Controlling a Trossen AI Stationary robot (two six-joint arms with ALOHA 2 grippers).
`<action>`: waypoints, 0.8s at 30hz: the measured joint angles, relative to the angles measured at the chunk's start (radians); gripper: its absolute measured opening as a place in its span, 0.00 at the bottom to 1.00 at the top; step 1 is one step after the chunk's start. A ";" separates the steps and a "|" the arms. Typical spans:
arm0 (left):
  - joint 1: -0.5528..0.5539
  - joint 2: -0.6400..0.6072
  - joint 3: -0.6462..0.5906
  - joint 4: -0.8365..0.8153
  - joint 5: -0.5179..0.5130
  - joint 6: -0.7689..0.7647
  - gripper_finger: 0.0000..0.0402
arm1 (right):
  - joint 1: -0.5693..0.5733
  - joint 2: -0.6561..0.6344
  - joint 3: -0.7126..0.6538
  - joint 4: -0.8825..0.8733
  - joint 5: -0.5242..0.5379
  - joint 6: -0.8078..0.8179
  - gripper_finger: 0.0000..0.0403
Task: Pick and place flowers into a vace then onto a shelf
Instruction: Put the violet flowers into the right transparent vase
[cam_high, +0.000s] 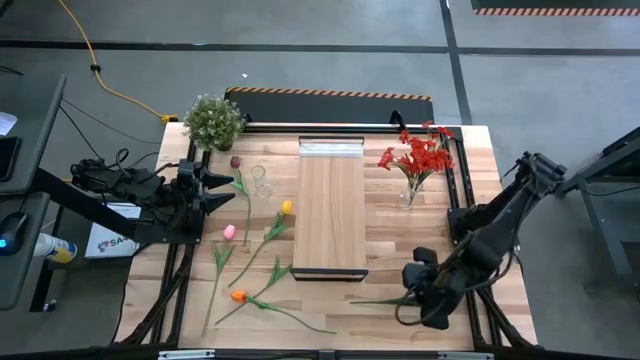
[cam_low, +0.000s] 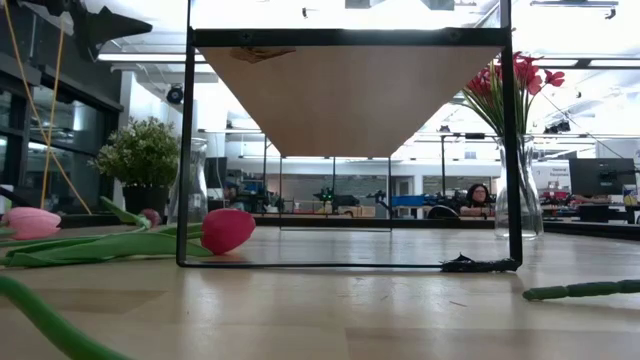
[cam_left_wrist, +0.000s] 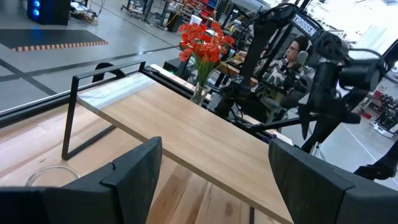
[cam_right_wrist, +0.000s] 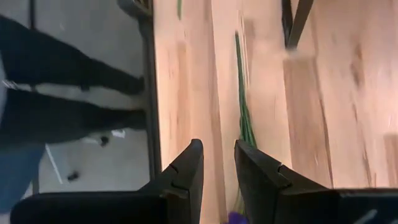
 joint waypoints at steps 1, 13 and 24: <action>0.000 0.000 0.000 0.000 0.000 0.000 0.81 | 0.000 0.013 0.000 -0.007 -0.015 0.010 0.21; 0.000 0.000 0.000 0.000 0.000 0.000 0.81 | -0.044 0.127 0.000 -0.021 -0.083 0.015 0.21; 0.000 0.000 0.000 0.000 0.000 0.000 0.81 | -0.092 0.194 0.000 -0.023 -0.155 -0.011 0.37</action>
